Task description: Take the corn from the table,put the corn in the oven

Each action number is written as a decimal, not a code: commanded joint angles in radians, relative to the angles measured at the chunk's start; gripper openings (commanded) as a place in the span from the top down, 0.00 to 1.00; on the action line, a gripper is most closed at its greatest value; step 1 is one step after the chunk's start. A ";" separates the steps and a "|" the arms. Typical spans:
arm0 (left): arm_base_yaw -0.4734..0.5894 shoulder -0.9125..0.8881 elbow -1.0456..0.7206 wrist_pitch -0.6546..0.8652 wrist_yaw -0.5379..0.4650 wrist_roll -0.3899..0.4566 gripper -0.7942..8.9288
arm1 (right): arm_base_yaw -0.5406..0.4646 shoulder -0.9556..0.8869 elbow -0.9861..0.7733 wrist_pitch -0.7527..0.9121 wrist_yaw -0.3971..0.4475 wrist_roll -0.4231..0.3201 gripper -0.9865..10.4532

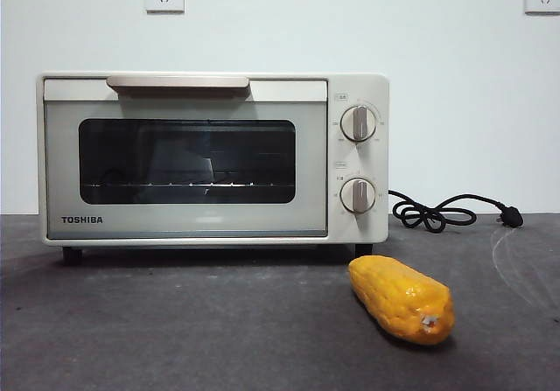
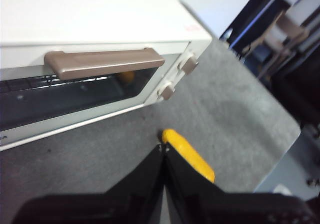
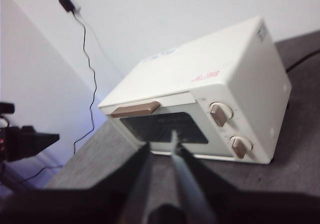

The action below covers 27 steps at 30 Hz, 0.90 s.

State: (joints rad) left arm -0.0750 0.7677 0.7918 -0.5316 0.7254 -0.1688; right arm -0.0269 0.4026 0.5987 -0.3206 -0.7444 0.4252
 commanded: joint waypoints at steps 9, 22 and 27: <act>-0.016 0.180 0.322 -0.350 -0.108 0.243 0.92 | 0.113 0.273 0.275 -0.333 0.065 -0.226 0.55; -0.070 0.208 0.349 -0.491 -0.157 0.330 0.92 | 0.612 0.623 0.307 -0.358 0.524 -0.225 0.52; -0.083 0.212 0.349 -0.523 -0.261 0.334 0.92 | 0.711 0.790 0.307 -0.289 0.571 -0.210 0.52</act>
State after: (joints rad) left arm -0.1539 0.9779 1.1408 -1.0512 0.4786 0.1467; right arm 0.6792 1.1709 0.9070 -0.6182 -0.1806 0.2031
